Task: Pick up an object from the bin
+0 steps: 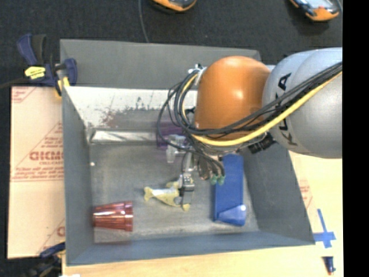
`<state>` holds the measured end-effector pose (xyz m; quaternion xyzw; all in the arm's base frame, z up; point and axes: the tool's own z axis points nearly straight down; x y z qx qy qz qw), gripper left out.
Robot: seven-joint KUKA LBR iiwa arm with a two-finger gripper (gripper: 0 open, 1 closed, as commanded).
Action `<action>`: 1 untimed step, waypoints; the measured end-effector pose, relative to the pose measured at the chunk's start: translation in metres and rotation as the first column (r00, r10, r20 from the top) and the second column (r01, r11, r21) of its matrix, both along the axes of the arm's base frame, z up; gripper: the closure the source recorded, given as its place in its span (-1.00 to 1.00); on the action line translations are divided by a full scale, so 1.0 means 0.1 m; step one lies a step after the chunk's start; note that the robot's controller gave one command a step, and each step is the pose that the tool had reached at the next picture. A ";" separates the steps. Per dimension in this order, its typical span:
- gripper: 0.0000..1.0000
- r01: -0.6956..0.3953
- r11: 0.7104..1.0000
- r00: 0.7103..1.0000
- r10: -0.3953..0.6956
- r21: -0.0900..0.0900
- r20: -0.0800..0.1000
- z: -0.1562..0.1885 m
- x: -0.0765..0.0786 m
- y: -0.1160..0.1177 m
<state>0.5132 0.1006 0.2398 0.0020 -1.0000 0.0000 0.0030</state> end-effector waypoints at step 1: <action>-1.00 0.003 1.000 1.000 -0.003 0.001 0.008 0.04 0.02 0.00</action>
Offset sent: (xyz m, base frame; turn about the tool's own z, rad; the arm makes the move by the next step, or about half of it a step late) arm -0.0059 -0.0501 -0.0789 -0.1577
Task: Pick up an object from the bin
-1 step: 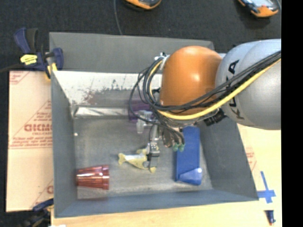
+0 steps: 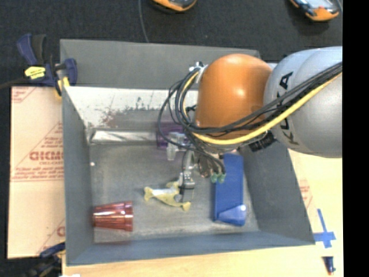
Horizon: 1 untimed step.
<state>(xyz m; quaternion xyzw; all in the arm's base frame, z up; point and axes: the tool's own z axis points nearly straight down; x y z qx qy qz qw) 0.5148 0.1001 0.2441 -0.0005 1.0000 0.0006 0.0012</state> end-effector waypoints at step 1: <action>-1.00 -0.089 0.996 0.996 0.089 0.000 0.005 -0.43 -0.03 -0.26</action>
Offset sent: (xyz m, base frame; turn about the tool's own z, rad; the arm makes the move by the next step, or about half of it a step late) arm -0.0023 -0.0531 -0.0713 -0.1288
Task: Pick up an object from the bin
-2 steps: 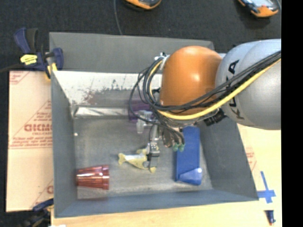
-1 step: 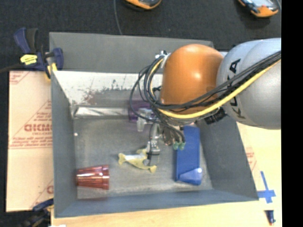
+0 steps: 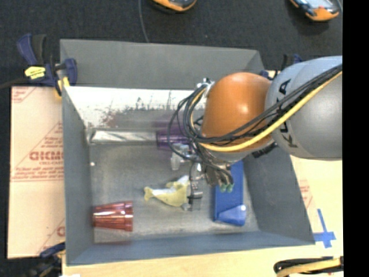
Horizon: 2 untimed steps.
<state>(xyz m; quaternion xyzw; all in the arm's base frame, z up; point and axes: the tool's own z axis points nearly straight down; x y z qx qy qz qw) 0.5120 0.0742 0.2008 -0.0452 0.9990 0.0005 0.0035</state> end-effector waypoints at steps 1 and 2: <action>-1.00 -0.036 0.999 0.999 0.036 -0.001 -0.001 -0.30 0.01 -0.30; -1.00 0.038 0.999 0.999 -0.038 0.001 0.002 -0.47 0.07 -0.30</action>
Offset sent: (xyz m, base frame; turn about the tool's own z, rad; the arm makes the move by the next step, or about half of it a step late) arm 0.0091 -0.0315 -0.0668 0.1045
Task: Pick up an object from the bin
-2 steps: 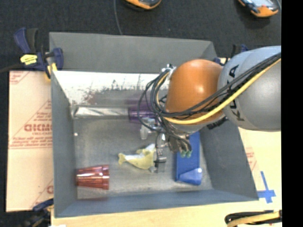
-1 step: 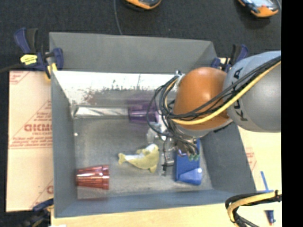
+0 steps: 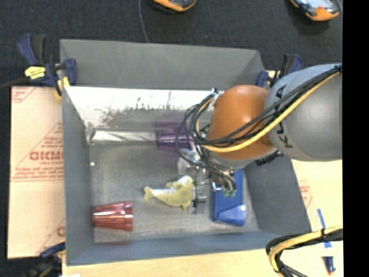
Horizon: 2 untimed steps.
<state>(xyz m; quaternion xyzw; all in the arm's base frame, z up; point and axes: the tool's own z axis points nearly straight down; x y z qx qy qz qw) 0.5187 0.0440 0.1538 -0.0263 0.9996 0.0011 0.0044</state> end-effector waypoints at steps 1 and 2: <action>-1.00 -0.095 0.995 0.995 0.095 -0.002 0.001 -0.26 0.21 0.15; -1.00 -0.288 0.958 0.958 0.288 -0.002 -0.001 -0.52 0.26 0.17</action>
Offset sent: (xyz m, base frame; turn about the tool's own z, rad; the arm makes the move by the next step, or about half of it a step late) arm 0.0307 0.0192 -0.0838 0.0609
